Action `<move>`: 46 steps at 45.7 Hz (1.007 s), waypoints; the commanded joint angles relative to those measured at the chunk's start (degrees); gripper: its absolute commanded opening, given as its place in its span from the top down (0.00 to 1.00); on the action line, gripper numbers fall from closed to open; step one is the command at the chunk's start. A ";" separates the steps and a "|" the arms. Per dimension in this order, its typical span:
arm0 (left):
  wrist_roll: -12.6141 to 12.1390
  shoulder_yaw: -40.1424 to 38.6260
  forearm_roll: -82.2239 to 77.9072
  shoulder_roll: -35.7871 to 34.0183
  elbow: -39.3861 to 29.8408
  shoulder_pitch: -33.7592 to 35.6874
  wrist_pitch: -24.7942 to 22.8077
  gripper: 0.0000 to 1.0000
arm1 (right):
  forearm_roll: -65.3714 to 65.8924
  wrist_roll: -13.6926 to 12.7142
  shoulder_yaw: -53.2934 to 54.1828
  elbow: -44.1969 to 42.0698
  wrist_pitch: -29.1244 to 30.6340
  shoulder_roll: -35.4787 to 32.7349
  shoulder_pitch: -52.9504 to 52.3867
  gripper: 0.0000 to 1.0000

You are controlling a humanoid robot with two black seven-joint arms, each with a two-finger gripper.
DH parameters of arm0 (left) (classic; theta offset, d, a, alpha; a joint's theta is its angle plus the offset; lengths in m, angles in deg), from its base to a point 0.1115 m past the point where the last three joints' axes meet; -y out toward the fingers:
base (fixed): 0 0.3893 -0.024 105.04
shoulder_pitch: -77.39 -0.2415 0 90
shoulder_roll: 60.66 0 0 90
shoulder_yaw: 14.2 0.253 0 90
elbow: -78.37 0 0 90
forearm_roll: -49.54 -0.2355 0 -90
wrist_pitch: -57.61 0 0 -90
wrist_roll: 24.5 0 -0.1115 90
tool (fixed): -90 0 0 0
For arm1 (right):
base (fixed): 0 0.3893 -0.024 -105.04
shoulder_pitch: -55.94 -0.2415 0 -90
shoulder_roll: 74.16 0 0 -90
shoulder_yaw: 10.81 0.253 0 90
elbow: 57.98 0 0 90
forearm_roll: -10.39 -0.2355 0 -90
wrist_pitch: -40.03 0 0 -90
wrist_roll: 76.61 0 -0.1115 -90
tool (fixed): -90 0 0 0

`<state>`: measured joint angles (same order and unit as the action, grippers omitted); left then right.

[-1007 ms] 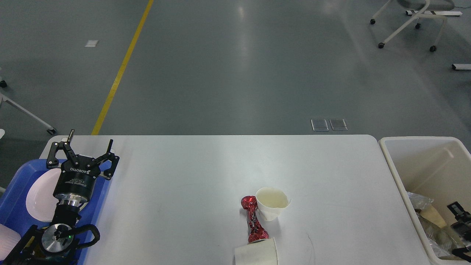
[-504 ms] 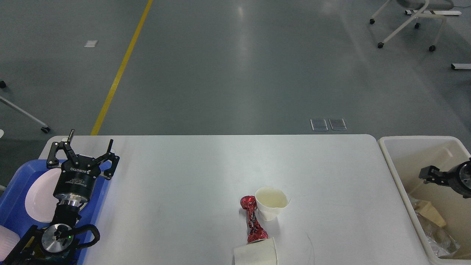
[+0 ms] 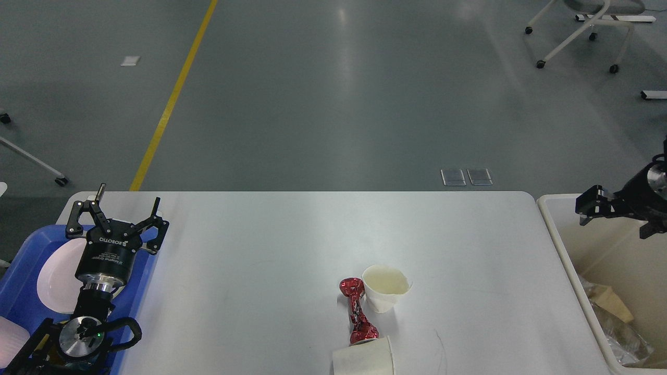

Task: Tidy desktop
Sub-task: 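Raise the right gripper out of the bin and move to the paper cup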

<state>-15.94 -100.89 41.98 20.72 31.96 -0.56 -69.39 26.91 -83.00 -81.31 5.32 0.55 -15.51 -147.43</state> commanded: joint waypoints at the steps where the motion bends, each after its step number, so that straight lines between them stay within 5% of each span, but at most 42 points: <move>1: 0.06 -0.06 0.00 0.00 0.00 0.00 0.00 0.04 | -6.57 -0.03 -3.14 4.45 3.71 3.92 -7.46 0.00; 19: 0.06 -0.06 0.00 0.00 0.00 -0.09 0.00 0.04 | -19.24 -0.11 -2.44 25.90 1.69 16.23 -33.04 0.00; 46: -0.03 0.03 0.00 0.00 0.00 0.00 0.00 0.04 | -21.79 -0.11 -3.76 27.84 -2.18 16.15 -34.37 0.00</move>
<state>-15.97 -100.90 41.98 20.72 31.96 -0.56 -69.39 5.35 -83.12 -85.05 33.37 -1.58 0.65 -182.13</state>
